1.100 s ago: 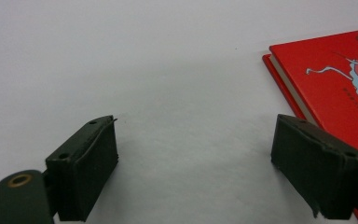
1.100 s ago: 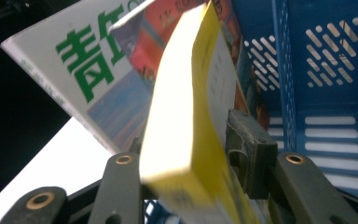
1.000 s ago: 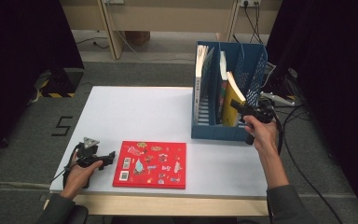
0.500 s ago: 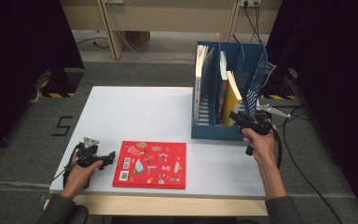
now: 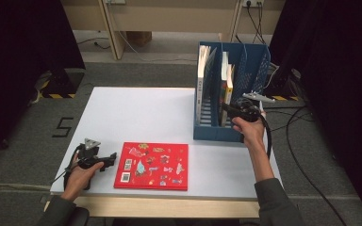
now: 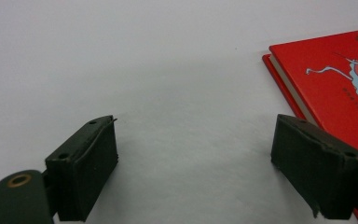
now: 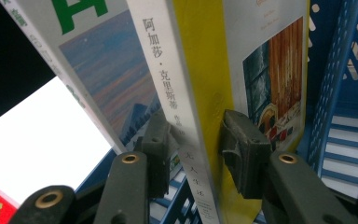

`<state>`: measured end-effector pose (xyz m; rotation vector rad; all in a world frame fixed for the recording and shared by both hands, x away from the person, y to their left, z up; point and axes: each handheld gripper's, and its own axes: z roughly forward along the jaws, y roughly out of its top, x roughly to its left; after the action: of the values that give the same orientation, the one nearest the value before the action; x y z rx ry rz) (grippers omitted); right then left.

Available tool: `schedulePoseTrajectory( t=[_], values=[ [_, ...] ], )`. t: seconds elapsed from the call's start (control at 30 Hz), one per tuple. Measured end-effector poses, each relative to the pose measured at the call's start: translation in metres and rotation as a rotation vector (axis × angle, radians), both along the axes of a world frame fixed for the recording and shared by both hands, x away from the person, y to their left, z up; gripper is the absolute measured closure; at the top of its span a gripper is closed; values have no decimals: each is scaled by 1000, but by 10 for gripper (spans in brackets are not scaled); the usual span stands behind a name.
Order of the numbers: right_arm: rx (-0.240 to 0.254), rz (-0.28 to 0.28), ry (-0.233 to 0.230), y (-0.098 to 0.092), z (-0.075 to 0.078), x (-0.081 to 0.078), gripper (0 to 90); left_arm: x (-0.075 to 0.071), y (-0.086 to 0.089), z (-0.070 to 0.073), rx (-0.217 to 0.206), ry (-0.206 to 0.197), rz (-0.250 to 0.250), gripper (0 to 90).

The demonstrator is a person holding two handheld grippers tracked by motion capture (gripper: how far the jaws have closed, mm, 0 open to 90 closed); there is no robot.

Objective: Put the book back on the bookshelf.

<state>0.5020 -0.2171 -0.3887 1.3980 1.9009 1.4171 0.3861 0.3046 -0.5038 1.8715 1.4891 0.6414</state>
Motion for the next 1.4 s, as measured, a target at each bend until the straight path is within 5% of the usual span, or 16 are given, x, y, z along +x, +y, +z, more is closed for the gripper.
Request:
schedulePoseTrajectory(
  t=[0.3,0.47,0.7,0.93,1.0,1.4],
  values=[
    [-21,51,-19,-4,-11,-11,652,0,0,0,2,3,0,133],
    [-47,22,-19,-5,-14,-18,692,0,0,0,-1,3,3,132],
    [-39,-48,5,-18,-15,5,702,0,0,0,-3,-1,4,132],
    [-69,-11,24,-6,-11,31,696,0,0,0,-4,-1,3,131],
    [-95,-6,22,-2,-10,34,696,0,0,0,-4,-1,3,131],
    [-53,11,47,-11,-7,33,634,0,0,0,-4,-1,4,131]
  ],
)
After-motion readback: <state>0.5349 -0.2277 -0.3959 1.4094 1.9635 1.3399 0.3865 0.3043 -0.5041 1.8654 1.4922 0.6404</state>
